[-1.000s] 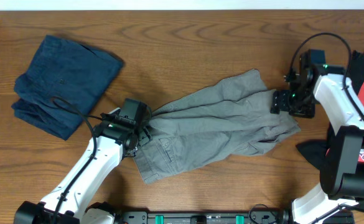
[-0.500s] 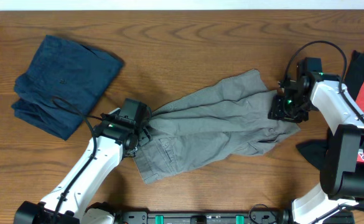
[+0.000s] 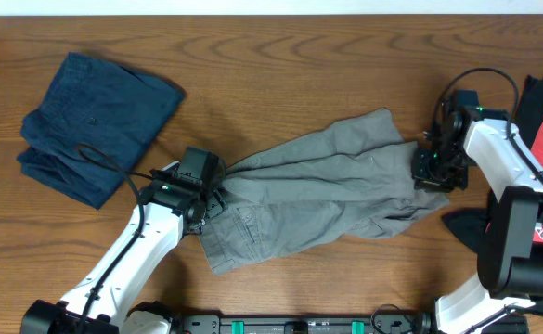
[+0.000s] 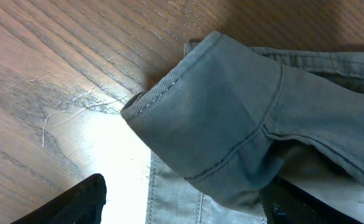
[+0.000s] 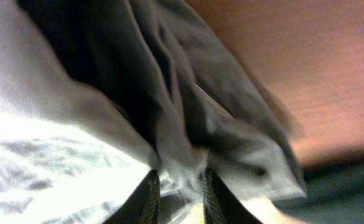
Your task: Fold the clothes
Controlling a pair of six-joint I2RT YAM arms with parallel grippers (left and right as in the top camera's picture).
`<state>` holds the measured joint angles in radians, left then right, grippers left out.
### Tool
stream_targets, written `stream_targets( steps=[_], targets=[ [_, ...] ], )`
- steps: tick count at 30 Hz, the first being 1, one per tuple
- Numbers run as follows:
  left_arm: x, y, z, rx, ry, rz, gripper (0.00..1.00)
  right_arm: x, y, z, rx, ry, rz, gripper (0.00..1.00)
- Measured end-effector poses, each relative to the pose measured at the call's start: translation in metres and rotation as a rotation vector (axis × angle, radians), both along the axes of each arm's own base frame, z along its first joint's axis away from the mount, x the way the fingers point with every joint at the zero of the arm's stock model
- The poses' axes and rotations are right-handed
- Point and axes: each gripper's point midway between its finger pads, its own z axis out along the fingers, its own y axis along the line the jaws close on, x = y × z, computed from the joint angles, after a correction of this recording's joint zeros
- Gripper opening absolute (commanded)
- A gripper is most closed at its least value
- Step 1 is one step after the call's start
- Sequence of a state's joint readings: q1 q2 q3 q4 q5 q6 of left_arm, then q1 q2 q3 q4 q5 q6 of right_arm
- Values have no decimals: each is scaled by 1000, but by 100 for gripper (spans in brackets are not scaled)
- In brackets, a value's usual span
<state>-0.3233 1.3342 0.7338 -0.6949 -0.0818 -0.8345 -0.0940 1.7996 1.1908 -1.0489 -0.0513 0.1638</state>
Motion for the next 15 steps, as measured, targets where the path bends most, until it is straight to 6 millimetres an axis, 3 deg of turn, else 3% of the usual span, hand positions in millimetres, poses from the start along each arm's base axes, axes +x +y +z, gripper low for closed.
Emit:
stream_targets(
  steps=[3,4,9,12,15],
  targets=[
    [0,0,0,0,0,0,80,6,-4,25,-27,-39,-30,54],
    [0,0,0,0,0,0,80,9,-5,34,-32,-63,-39,56],
    [0,0,0,0,0,0,80,18,-1,87,-25,-226,-41,57],
    [0,0,0,0,0,0,80,14,4,94,-16,-232,-19,59],
    [0,0,0,0,0,0,80,11,12,84,3,-213,11,61]
  ],
)
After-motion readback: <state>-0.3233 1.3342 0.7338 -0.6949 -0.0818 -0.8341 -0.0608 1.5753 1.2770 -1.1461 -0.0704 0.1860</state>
